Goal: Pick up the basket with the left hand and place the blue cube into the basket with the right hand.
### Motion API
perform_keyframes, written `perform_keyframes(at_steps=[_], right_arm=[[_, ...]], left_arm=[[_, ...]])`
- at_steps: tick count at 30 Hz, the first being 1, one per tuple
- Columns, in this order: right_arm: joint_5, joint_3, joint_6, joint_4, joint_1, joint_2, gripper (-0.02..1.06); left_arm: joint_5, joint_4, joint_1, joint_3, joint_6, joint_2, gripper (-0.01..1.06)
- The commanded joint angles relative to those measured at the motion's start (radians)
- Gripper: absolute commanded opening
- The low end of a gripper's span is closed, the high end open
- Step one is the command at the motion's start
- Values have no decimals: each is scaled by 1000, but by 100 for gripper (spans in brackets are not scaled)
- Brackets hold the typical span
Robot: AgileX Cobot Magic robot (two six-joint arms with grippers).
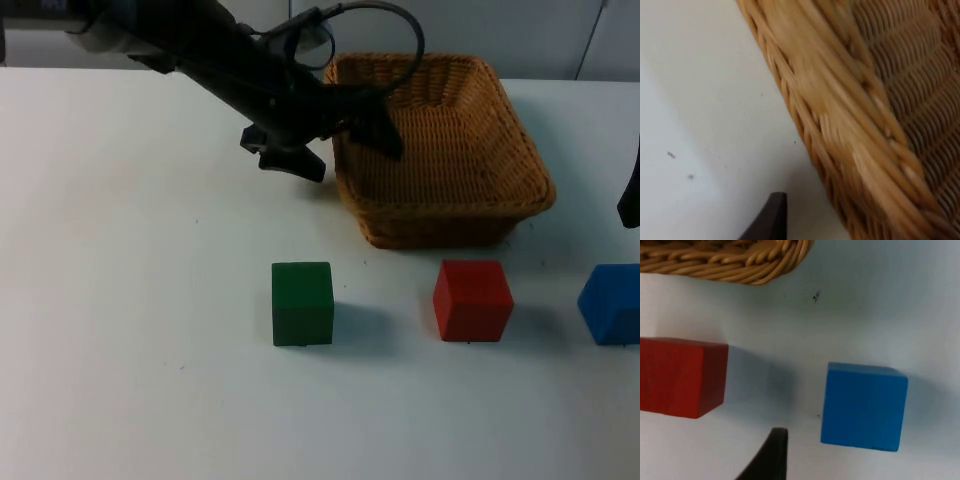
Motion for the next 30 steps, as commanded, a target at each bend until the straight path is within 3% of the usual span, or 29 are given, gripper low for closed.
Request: perform_keyframes(at_steps=[1,5,9,13,14,17,25,28,29,30], right_arm=[[-13,-8,1,1,2,-2,101],[-13,-8,1,1,2,-2,101],[-13,-8,1,1,2,-2,101],[-13,-8,1,1,2,-2,101],[-13,-8,1,1,2,-2,101],[-22,-8,1,1,2,-2,101],[-38,-8,1,5,2,-2,101],[-38,-8,3,5,2,-2,101],[-38,-8,3,5,2,-2,101],[-41,-8,3,5,2,-2,101]], left_arm=[[-40,-15,-29,-11,-6,-2,104],[-56,-15,-42,-11,-11,3,101],[-66,-15,-42,-11,-51,14,89],[-90,-15,-42,-11,-55,16,60],[-90,-15,-42,-11,-55,16,60],[-124,-18,-44,-11,-55,16,45],[-239,-101,-44,-11,-55,16,39],[-272,-134,-44,-11,-55,16,19],[-272,-134,-44,-11,-55,16,19],[-288,-152,-45,-11,-55,16,5]])
